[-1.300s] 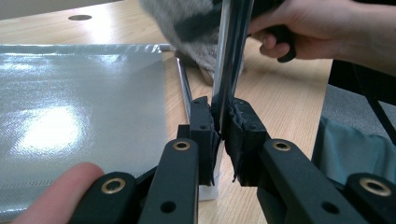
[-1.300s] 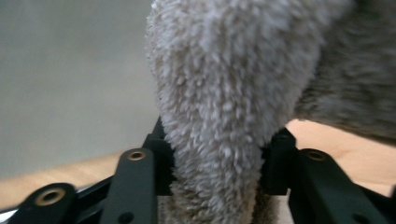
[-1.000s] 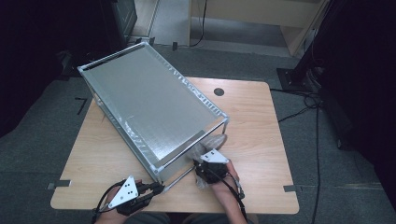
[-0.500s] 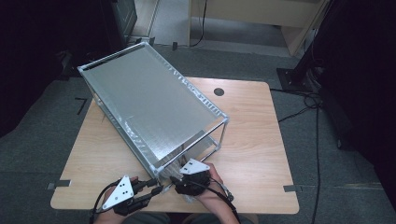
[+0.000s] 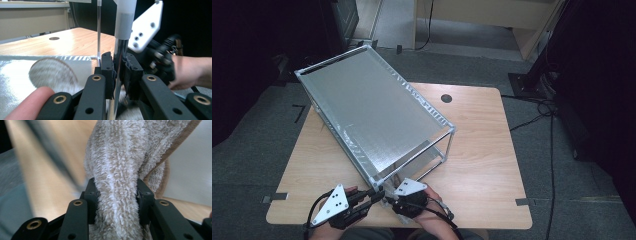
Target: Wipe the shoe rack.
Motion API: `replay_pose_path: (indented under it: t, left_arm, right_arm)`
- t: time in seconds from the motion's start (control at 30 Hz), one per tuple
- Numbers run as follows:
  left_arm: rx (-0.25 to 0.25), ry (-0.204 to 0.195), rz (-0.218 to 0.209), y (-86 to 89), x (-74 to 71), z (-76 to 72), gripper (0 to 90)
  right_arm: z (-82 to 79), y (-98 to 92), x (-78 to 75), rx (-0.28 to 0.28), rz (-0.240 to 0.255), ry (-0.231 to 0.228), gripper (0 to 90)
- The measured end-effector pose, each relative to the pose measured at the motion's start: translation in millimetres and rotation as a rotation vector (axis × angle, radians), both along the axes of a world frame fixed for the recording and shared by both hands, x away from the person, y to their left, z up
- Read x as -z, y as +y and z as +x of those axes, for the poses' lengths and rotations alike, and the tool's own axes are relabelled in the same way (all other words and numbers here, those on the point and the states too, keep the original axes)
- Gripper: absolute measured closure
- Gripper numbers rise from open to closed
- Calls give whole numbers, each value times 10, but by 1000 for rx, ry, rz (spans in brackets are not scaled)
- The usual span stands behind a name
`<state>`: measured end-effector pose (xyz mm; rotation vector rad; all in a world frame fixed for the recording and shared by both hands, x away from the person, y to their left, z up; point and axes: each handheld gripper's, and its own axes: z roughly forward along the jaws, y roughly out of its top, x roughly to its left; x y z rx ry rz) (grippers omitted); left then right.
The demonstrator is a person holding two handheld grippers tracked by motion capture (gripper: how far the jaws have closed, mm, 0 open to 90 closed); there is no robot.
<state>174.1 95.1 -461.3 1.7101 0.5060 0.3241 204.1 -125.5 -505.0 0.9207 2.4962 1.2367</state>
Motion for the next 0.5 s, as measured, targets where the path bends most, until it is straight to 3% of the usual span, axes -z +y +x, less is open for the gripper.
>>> replay_pose_path:
  t: [0.17, 0.27, 0.37, 0.5]
  left_arm:
    - [7, -2, 2, 13, 2, -1, 809]
    - [9, -1, -1, 14, 7, 2, 810]
    - [10, 1, -4, 11, 11, 4, 810]
    - [18, 0, -3, -3, 15, -4, 810]
  right_arm:
    - [-20, 59, 4, -33, -5, -8, 650]
    - [59, -50, 25, 13, -35, -31, 655]
    - [197, -264, 32, 107, -21, -11, 657]
    - [373, -627, 41, 300, -20, -26, 656]
